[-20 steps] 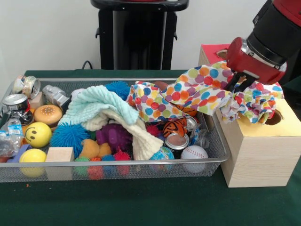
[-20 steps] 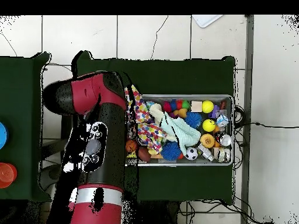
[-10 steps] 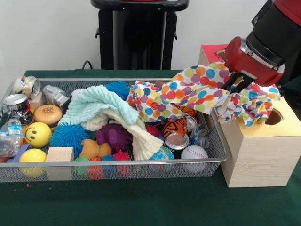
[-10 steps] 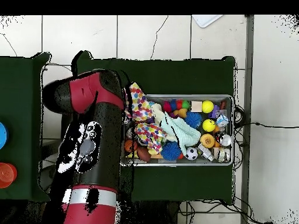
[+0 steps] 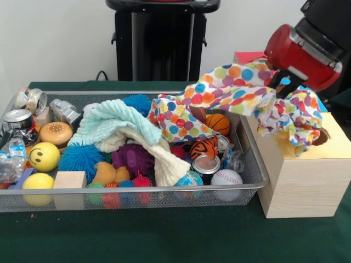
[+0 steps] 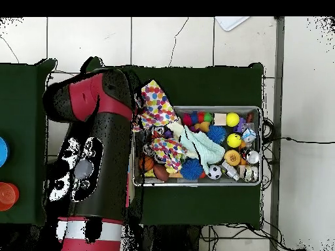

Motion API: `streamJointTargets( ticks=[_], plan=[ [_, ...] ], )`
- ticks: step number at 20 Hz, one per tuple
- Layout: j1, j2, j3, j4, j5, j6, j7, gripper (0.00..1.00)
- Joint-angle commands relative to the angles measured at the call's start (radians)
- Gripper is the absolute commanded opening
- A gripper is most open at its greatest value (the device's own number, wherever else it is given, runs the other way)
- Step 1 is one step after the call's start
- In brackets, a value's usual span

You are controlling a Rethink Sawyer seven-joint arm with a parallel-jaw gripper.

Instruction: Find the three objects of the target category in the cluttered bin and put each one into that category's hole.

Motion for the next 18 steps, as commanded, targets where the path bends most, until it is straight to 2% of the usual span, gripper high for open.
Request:
streamJointTargets(
  ticks=[1,5,13,18],
  plan=[
    [0.005,0.041,-0.018,-0.049,-0.032,-0.039,0.250,0.00],
    [0.011,0.054,-0.037,-0.060,-0.015,-0.069,0.298,0.00],
    [0.031,0.063,-0.069,-0.027,0.007,-0.127,0.357,0.00],
    [0.054,0.069,-0.086,0.026,0.004,-0.230,0.416,0.00]
  ],
)
